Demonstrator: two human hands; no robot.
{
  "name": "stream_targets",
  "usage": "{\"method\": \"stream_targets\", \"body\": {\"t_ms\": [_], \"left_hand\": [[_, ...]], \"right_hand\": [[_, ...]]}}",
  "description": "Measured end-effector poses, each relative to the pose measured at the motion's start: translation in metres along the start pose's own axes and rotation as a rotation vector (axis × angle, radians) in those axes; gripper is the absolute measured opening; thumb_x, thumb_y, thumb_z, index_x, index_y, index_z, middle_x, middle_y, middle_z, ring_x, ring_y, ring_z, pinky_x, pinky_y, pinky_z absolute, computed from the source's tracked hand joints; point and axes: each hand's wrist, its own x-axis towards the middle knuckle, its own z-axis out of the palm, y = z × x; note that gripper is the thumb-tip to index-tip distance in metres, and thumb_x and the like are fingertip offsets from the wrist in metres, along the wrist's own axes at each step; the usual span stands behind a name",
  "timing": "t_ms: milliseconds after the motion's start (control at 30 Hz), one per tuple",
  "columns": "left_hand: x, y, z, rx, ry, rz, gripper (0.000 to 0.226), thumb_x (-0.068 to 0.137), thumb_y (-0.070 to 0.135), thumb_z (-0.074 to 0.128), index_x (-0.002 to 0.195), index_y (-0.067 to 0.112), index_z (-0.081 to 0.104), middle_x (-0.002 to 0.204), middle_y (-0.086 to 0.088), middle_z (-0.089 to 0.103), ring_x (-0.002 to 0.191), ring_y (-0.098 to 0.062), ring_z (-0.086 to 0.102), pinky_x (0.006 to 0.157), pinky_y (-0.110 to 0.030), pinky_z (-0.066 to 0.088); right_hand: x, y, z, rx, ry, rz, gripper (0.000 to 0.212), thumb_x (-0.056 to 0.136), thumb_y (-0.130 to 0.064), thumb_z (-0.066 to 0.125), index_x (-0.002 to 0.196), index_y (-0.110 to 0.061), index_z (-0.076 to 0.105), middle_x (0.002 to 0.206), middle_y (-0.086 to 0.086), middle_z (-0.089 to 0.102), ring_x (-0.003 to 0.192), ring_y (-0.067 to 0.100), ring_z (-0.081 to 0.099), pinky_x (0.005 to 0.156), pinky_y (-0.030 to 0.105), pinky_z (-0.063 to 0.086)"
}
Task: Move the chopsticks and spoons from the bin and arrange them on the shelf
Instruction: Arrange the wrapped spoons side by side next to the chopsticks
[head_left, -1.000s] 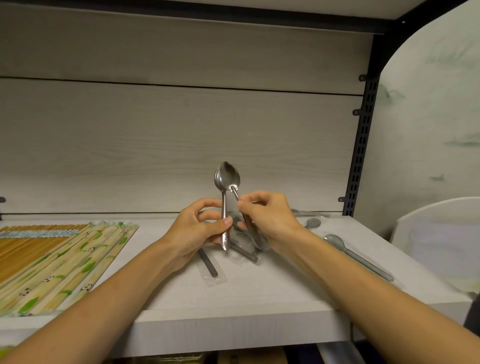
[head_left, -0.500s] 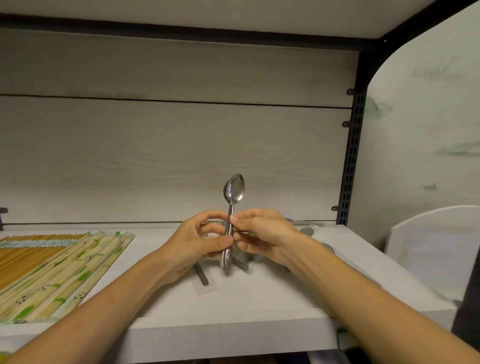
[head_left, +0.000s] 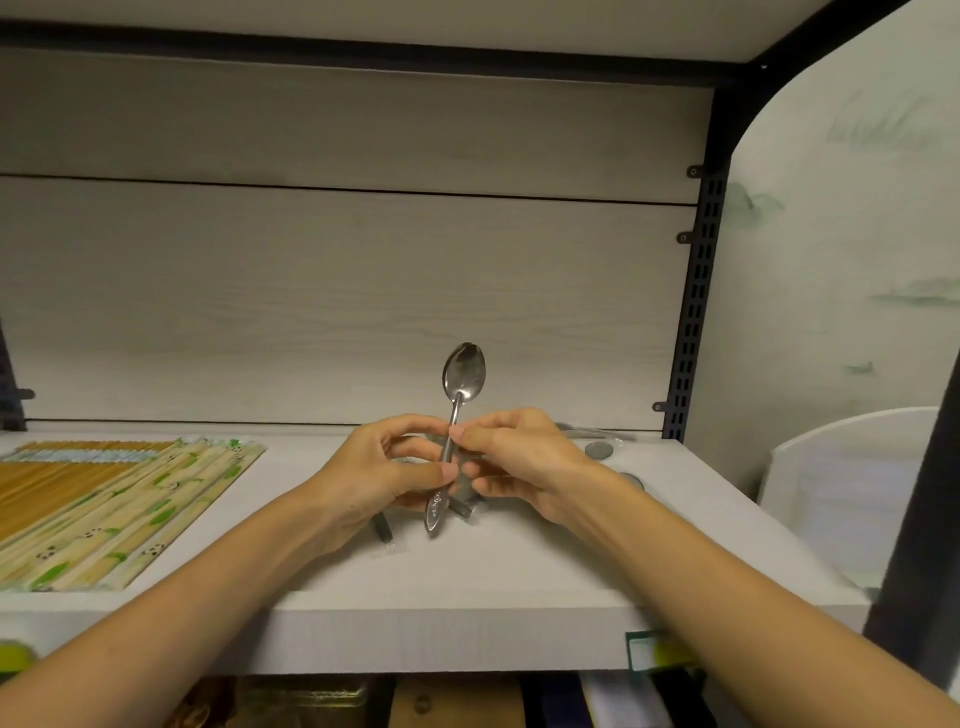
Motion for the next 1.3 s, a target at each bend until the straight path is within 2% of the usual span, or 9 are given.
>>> {"method": "stream_targets", "body": {"t_ms": [167,300,467,700,833,1000,1133,1200,1300], "left_hand": [[-0.012,0.007,0.001,0.024,0.024,0.006,0.034,0.078,-0.003,0.073,0.105,0.017,0.072,0.091,-0.01,0.073,0.077,-0.02,0.07,0.066,-0.027,0.055],[-0.03,0.013,-0.005,0.037,0.06,-0.01,0.035,0.077,0.0,0.073,0.109,0.015,0.071,0.097,-0.016,0.072,0.079,-0.02,0.069,0.071,-0.028,0.057],[-0.048,0.019,-0.022,0.099,0.208,-0.115,0.032,0.076,-0.004,0.075,0.104,0.012,0.07,0.081,-0.013,0.073,0.07,-0.018,0.067,0.063,-0.024,0.055],[-0.048,0.008,-0.069,0.158,0.409,-0.268,0.026,0.072,-0.007,0.077,0.097,-0.009,0.067,0.088,-0.037,0.065,0.072,-0.029,0.057,0.072,-0.039,0.044],[-0.037,0.002,-0.097,0.191,0.403,-0.343,0.013,0.079,-0.011,0.069,0.092,-0.014,0.066,0.074,-0.026,0.064,0.057,-0.025,0.058,0.055,-0.028,0.052],[-0.015,-0.003,-0.116,0.275,0.379,-0.433,0.006,0.08,-0.011,0.06,0.084,-0.009,0.064,0.074,-0.024,0.062,0.054,-0.026,0.059,0.042,-0.024,0.051],[-0.003,-0.005,-0.134,0.664,0.31,-0.362,0.019,0.07,0.02,0.07,0.06,0.008,0.058,0.058,-0.006,0.053,0.051,-0.02,0.046,0.054,-0.022,0.033],[0.0,-0.008,-0.137,0.794,0.304,-0.306,0.014,0.072,0.021,0.069,0.071,0.008,0.065,0.066,-0.003,0.061,0.061,-0.018,0.052,0.053,-0.022,0.034],[0.007,-0.014,-0.137,0.93,0.306,-0.206,0.02,0.081,0.017,0.065,0.1,0.01,0.065,0.099,-0.008,0.064,0.082,-0.021,0.056,0.063,-0.024,0.039]], "right_hand": [[-0.001,-0.005,0.0,-0.042,-0.041,-0.024,0.013,0.084,-0.022,0.073,0.086,-0.011,0.068,0.068,0.0,0.062,0.055,0.009,0.055,0.05,0.02,0.047],[0.001,-0.007,0.01,-0.031,-0.103,0.005,0.013,0.082,-0.022,0.074,0.082,-0.011,0.065,0.063,-0.002,0.06,0.051,0.009,0.056,0.052,0.021,0.047],[0.007,-0.006,0.037,-0.125,-0.188,0.008,0.013,0.086,-0.02,0.071,0.089,-0.008,0.068,0.067,0.002,0.061,0.049,0.009,0.055,0.051,0.022,0.048],[0.021,-0.004,0.055,-0.203,-0.161,-0.076,0.006,0.089,-0.012,0.06,0.088,-0.012,0.066,0.076,0.004,0.061,0.054,0.012,0.057,0.05,0.023,0.048],[0.029,-0.007,0.063,-0.19,-0.105,-0.057,0.007,0.091,-0.009,0.058,0.09,-0.011,0.065,0.077,0.005,0.062,0.059,0.014,0.058,0.053,0.024,0.049],[0.033,-0.005,0.079,-0.207,-0.035,-0.059,0.009,0.092,-0.011,0.059,0.087,-0.011,0.067,0.085,0.007,0.065,0.058,0.012,0.06,0.058,0.028,0.052],[0.031,-0.003,0.085,-0.239,0.054,-0.094,0.01,0.092,-0.009,0.059,0.086,-0.009,0.067,0.081,0.006,0.064,0.062,0.016,0.06,0.062,0.031,0.053],[0.028,-0.002,0.084,-0.254,0.092,-0.105,0.009,0.092,-0.01,0.059,0.089,-0.007,0.067,0.081,0.006,0.063,0.062,0.015,0.061,0.059,0.028,0.053],[0.025,0.002,0.077,-0.284,0.156,-0.115,0.009,0.093,-0.011,0.06,0.091,-0.005,0.067,0.082,0.007,0.063,0.056,0.011,0.062,0.056,0.025,0.054]]}}
